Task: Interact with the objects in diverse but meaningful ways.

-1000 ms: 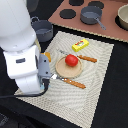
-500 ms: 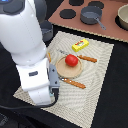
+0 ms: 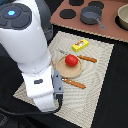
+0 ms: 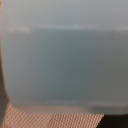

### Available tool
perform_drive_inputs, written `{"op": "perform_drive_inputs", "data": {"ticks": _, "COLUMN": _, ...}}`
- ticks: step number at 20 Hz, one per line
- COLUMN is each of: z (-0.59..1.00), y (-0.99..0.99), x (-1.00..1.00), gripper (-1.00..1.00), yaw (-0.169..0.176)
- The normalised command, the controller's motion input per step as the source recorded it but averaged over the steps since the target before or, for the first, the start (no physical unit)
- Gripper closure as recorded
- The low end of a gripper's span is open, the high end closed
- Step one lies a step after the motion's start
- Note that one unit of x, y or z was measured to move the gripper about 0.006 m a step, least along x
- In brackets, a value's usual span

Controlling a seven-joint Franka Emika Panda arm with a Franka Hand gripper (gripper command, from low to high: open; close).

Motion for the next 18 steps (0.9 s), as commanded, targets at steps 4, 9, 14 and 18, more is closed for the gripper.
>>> {"op": "perform_drive_inputs", "data": {"ticks": 4, "z": 1.0, "y": 0.01, "x": 0.33, "gripper": -1.0, "yaw": 0.0}}
{"op": "perform_drive_inputs", "data": {"ticks": 9, "z": 1.0, "y": 0.21, "x": 0.22, "gripper": -1.0, "yaw": 0.0}}
{"op": "perform_drive_inputs", "data": {"ticks": 14, "z": 0.95, "y": 0.44, "x": 0.17, "gripper": -1.0, "yaw": 0.002}}
{"op": "perform_drive_inputs", "data": {"ticks": 18, "z": 0.77, "y": 0.52, "x": 0.05, "gripper": -1.0, "yaw": 0.003}}
